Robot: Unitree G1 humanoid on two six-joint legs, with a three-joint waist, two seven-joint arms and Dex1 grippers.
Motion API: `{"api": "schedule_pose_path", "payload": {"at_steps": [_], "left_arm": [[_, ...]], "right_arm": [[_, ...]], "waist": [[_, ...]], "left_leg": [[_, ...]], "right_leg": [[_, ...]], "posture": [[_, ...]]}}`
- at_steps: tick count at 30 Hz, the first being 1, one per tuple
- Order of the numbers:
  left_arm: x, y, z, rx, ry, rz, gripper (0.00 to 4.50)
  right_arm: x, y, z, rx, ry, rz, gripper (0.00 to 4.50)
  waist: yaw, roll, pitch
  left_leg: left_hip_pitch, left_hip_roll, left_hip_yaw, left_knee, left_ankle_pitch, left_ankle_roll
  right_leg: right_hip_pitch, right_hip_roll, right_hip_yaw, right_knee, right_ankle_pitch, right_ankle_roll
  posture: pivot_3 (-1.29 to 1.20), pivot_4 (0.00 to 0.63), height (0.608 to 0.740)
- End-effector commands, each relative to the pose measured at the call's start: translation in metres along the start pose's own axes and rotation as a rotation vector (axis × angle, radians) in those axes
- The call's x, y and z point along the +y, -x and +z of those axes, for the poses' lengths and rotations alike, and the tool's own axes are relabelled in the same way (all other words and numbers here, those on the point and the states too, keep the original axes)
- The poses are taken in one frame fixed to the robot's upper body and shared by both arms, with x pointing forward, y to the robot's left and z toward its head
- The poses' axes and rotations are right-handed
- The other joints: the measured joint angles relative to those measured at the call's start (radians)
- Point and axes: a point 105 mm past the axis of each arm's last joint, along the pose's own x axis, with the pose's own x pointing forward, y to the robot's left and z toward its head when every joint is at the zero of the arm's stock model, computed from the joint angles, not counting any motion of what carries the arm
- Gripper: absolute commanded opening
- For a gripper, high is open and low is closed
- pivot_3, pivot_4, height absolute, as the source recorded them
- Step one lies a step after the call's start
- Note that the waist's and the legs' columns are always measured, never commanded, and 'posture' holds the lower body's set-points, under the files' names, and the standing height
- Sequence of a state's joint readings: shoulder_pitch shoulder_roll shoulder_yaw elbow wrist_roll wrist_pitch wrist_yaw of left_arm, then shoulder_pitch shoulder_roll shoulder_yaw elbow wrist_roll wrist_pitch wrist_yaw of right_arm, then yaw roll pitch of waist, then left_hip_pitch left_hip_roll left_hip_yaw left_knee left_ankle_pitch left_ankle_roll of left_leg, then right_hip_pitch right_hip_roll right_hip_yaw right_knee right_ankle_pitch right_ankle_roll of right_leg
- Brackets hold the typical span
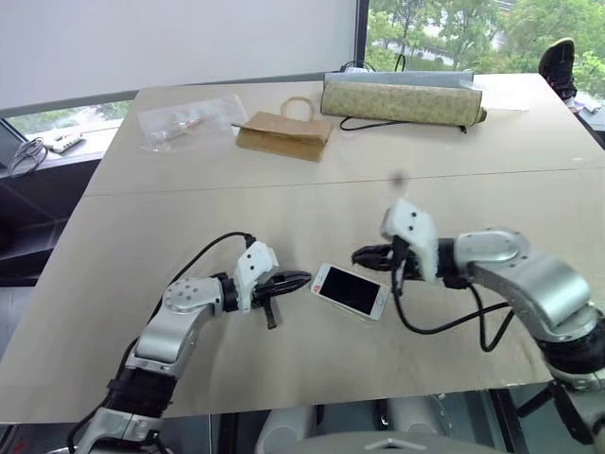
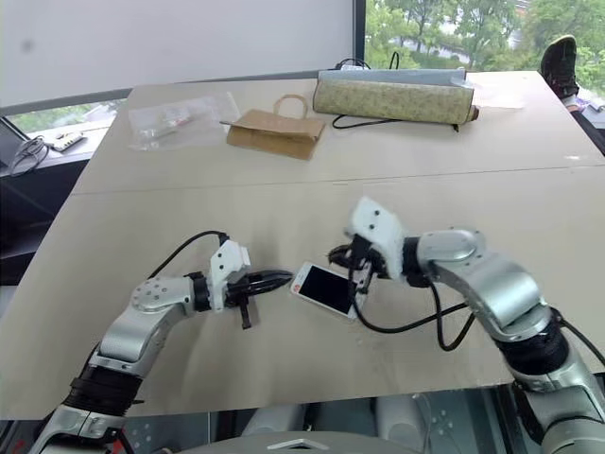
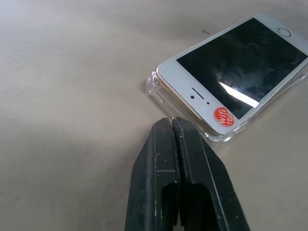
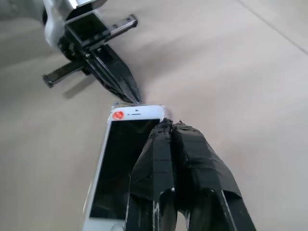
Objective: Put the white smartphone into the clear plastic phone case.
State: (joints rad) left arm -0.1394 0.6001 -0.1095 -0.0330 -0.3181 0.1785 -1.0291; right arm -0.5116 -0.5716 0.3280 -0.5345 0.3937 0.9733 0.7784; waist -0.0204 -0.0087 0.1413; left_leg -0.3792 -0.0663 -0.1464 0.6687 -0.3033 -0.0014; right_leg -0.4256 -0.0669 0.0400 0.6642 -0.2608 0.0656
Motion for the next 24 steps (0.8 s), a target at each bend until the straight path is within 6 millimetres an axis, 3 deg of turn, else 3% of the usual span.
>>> {"api": "schedule_pose_path", "payload": {"at_steps": [1,16,24], "left_arm": [[-0.006,0.0,0.006,-0.015,-0.011,-0.029,0.03],[-0.009,-0.002,0.009,-0.014,-0.011,-0.029,0.03],[-0.01,-0.004,0.01,-0.017,-0.009,-0.028,0.03]], "right_arm": [[-0.004,-0.015,0.0,-0.023,0.023,-0.01,0.0],[0.0,-0.045,-0.019,0.057,-0.011,0.035,0.0],[0.003,-0.053,-0.047,0.21,-0.02,0.08,0.0]], "waist": [[0.0,0.0,0.0],[-0.001,0.0,0.0],[-0.003,0.001,-0.002]], "left_leg": [[0.0,0.0,0.0,0.0,0.0,0.0],[0.0,0.0,0.0,0.0,0.0,0.0],[0.0,0.0,0.0,0.0,0.0,0.0]], "right_leg": [[0.0,0.0,0.0,0.0,0.0,0.0],[0.0,0.0,0.0,0.0,0.0,0.0],[0.0,0.0,0.0,0.0,0.0,0.0]], "posture": [[0.0,0.15,0.74],[0.0,0.15,0.74],[0.0,0.15,0.74]]}}
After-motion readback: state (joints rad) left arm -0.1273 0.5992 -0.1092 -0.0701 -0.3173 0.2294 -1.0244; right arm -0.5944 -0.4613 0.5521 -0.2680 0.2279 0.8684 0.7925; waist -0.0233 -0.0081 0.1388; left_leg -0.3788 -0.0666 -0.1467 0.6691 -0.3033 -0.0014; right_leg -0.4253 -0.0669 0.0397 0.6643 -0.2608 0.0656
